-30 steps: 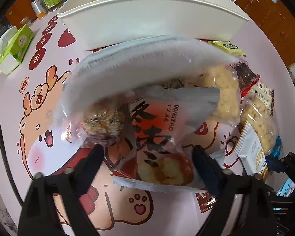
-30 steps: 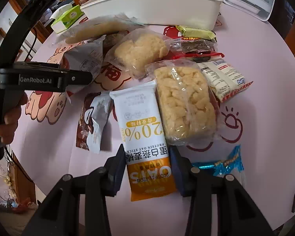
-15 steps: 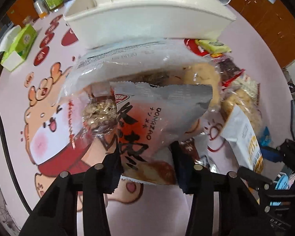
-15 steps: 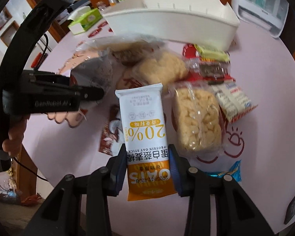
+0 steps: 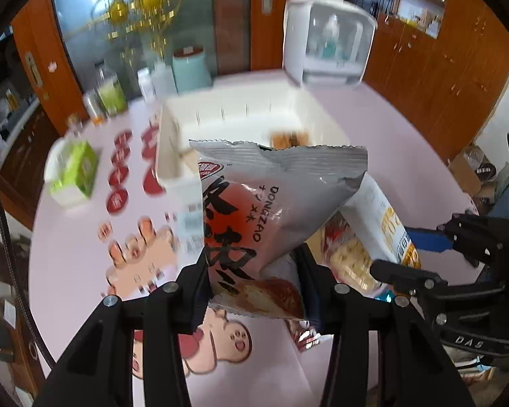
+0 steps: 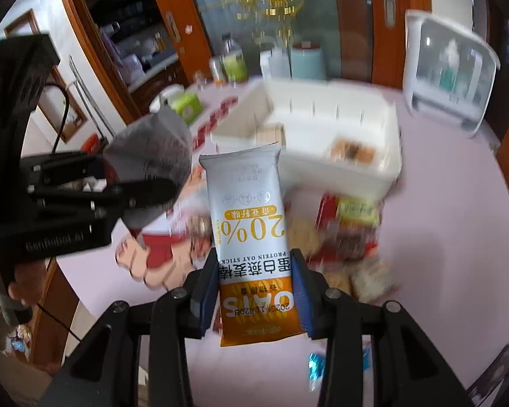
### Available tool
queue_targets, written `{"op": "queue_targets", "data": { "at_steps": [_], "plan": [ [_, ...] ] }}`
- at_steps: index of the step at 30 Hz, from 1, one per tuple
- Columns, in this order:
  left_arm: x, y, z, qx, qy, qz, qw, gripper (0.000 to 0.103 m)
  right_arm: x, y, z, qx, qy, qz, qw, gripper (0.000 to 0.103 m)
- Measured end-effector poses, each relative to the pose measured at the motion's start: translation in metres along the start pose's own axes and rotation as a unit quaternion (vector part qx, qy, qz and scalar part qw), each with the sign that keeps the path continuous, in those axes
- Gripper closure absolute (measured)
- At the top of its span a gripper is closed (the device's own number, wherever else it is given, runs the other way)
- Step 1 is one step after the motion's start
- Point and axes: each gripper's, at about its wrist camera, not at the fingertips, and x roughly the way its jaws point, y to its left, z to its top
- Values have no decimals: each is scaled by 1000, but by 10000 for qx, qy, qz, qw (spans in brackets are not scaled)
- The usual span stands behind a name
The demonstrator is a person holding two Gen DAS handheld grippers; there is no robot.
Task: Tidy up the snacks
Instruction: 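Carry both packs over the white tray and release them inside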
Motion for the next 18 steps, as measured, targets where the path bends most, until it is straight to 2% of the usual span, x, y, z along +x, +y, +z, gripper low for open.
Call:
{"op": "queue_targets", "data": {
  "at_steps": [3,7,13,18],
  "plan": [
    [-15,2,21,84,-272,149,9995,58,-17,-2,27,-84,-253,-112,9996,63],
    [-21,6,51,132,-370,470,9981,58,-31,-10,63,-209,-451,-428,9978,63],
    [-30,22,106,82,-681,866,9939,57,-52,-31,126,-39,-888,-801,9928,62],
    [-20,40,153,-155,-802,951,9921,57,-45,-47,173,27,-1015,-943,9903,61]
  ]
}}
